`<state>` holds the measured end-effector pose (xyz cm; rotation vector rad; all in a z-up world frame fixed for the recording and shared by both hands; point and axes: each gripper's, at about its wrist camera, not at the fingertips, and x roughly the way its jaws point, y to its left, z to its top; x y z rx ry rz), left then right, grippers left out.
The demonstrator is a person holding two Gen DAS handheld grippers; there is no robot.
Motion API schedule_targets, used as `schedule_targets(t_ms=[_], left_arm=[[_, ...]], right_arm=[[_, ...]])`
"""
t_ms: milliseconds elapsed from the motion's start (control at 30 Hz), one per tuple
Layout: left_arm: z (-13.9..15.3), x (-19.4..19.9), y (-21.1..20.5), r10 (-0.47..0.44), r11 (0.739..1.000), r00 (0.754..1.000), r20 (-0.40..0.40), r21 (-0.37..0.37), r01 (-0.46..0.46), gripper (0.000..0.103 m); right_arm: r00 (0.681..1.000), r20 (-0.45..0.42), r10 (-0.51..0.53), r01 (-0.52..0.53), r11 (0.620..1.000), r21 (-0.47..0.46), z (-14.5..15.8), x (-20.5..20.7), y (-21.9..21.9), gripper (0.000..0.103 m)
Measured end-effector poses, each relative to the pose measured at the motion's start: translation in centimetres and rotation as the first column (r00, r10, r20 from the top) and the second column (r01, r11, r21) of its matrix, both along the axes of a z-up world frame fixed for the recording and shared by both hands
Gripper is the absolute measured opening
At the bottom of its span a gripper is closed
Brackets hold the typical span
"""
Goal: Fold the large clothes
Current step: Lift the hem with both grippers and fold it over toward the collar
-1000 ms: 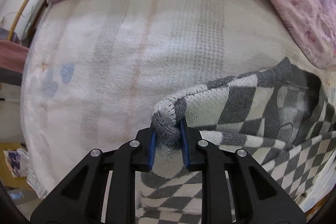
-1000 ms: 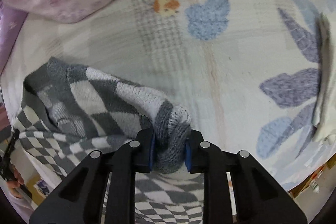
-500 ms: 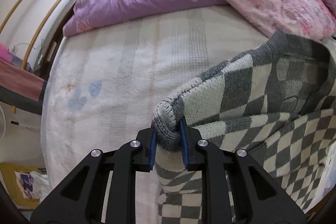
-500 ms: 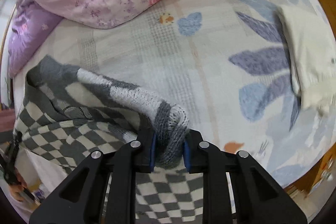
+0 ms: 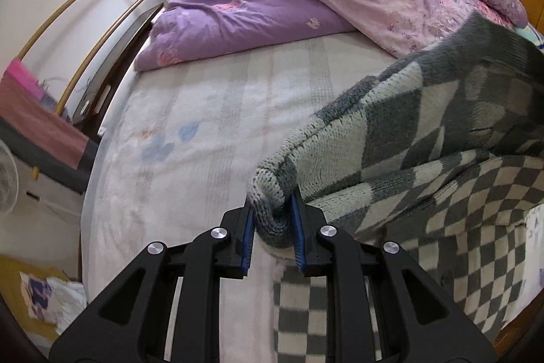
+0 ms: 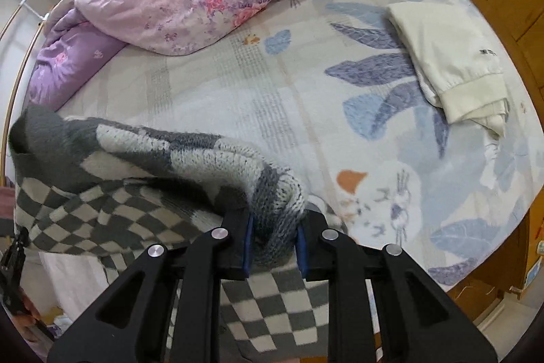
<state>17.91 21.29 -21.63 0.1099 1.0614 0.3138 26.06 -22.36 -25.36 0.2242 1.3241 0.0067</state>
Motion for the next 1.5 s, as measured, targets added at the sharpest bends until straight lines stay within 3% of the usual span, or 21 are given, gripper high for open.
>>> schedule_targets(t_ms=[233, 367, 533, 700, 767, 800, 833, 867, 900, 933, 1000, 1033, 1100, 1167, 1233, 1267, 1300, 1333, 1433, 1467, 1500], left_arm=[[-0.8, -9.3, -1.5, 0.039, 0.999, 0.999, -0.009, 0.009, -0.039, 0.018], [-3.3, -14.6, -2.7, 0.064, 0.995, 0.998, -0.031, 0.079, -0.061, 0.018], [-8.8, -19.8, -3.1, 0.136, 0.990, 0.979, -0.155, 0.046, -0.130, 0.018], [-16.6, -24.0, -3.6, 0.170, 0.986, 0.915, -0.366, 0.063, -0.158, 0.006], [-18.4, -26.0, -3.2, 0.188, 0.980, 0.882, -0.433, 0.023, -0.198, 0.007], [-18.7, -26.8, -3.1, 0.187, 0.976, 0.874, -0.447, -0.019, -0.219, 0.007], [-18.6, -27.5, -2.9, 0.188, 0.968, 0.871, -0.454, -0.064, -0.242, 0.013], [-18.5, -27.9, -2.8, 0.195, 0.960, 0.868, -0.457, -0.090, -0.264, 0.023], [-18.2, -28.3, -2.6, 0.213, 0.946, 0.863, -0.457, -0.125, -0.300, 0.054], [-17.8, -28.5, -2.3, 0.224, 0.931, 0.866, -0.447, -0.164, -0.326, 0.069], [-17.3, -28.6, -1.9, 0.236, 0.884, 0.874, -0.424, -0.279, -0.374, 0.070], [-17.4, -28.3, -1.7, 0.252, 0.857, 0.867, -0.431, -0.317, -0.407, 0.077], [-18.5, -27.3, -1.4, 0.291, 0.809, 0.839, -0.459, -0.350, -0.472, 0.082], [-20.1, -26.3, -0.8, 0.333, 0.776, 0.805, -0.491, -0.342, -0.529, 0.087], [-21.6, -25.3, -0.2, 0.360, 0.742, 0.779, -0.514, -0.349, -0.573, 0.084], [-21.9, -24.9, 0.0, 0.366, 0.720, 0.782, -0.504, -0.379, -0.581, 0.075], [-22.0, -24.7, 0.1, 0.373, 0.702, 0.786, -0.493, -0.404, -0.586, 0.039], [-22.3, -24.3, 0.1, 0.364, 0.694, 0.778, -0.513, -0.408, -0.593, 0.022], [-21.7, -23.7, -0.3, 0.339, 0.721, 0.790, -0.512, -0.398, -0.567, 0.015], [-21.4, -23.6, -0.4, 0.327, 0.738, 0.795, -0.511, -0.388, -0.552, 0.015], [-21.2, -23.5, -0.6, 0.317, 0.749, 0.801, -0.508, -0.384, -0.540, 0.014]], right_arm=[[0.994, 0.036, 0.103, -0.103, 0.995, 0.001, -0.4, -8.5, -0.7, 0.018], [0.995, 0.037, 0.094, -0.094, 0.996, -0.005, -2.6, -14.2, -1.9, 0.018], [0.994, -0.089, 0.071, -0.071, 0.997, 0.003, -8.1, -19.1, -2.8, 0.018], [0.963, -0.265, 0.045, -0.060, 0.997, -0.046, -16.0, -22.4, -2.9, 0.023], [0.931, -0.364, 0.020, -0.048, 0.997, -0.067, -18.3, -23.3, -2.8, 0.026], [0.926, -0.378, 0.012, -0.040, 0.997, -0.065, -18.5, -23.6, -2.8, 0.033], [0.921, -0.391, 0.008, -0.022, 0.999, -0.031, -18.4, -24.1, -2.8, 0.054], [0.919, -0.393, 0.002, -0.009, 1.000, -0.014, -18.2, -24.5, -2.9, 0.063], [0.920, -0.392, -0.012, 0.009, 1.000, -0.010, -17.8, -25.0, -2.9, 0.073], [0.920, -0.391, -0.024, 0.031, 0.999, 0.011, -17.2, -25.7, -2.9, 0.078], [0.916, -0.400, -0.029, 0.069, 0.994, 0.085, -16.9, -26.6, -2.9, 0.082], [0.912, -0.408, -0.044, 0.095, 0.990, 0.107, -16.9, -27.1, -2.9, 0.085], [0.901, -0.421, -0.103, 0.194, 0.964, 0.179, -17.5, -27.9, -3.3, 0.085], [0.879, -0.452, -0.153, 0.301, 0.913, 0.276, -18.8, -28.4, -3.7, 0.085], [0.861, -0.471, -0.191, 0.390, 0.842, 0.372, -19.7, -28.5, -3.9, 0.085], [0.857, -0.478, -0.193, 0.413, 0.812, 0.412, -19.9, -28.4, -3.7, 0.085], [0.857, -0.482, -0.182, 0.414, 0.801, 0.433, -19.9, -28.1, -3.6, 0.085], [0.866, -0.474, -0.162, 0.397, 0.798, 0.454, -19.7, -28.0, -3.3, 0.085], [0.917, -0.396, -0.046, 0.286, 0.768, 0.573, -18.2, -27.7, -1.5, 0.088], [0.926, -0.378, -0.012, 0.250, 0.770, 0.587, -17.7, -27.6, -0.8, 0.091], [0.928, -0.373, -0.009, 0.232, 0.797, 0.558, -17.4, -27.5, -0.3, 0.095]])
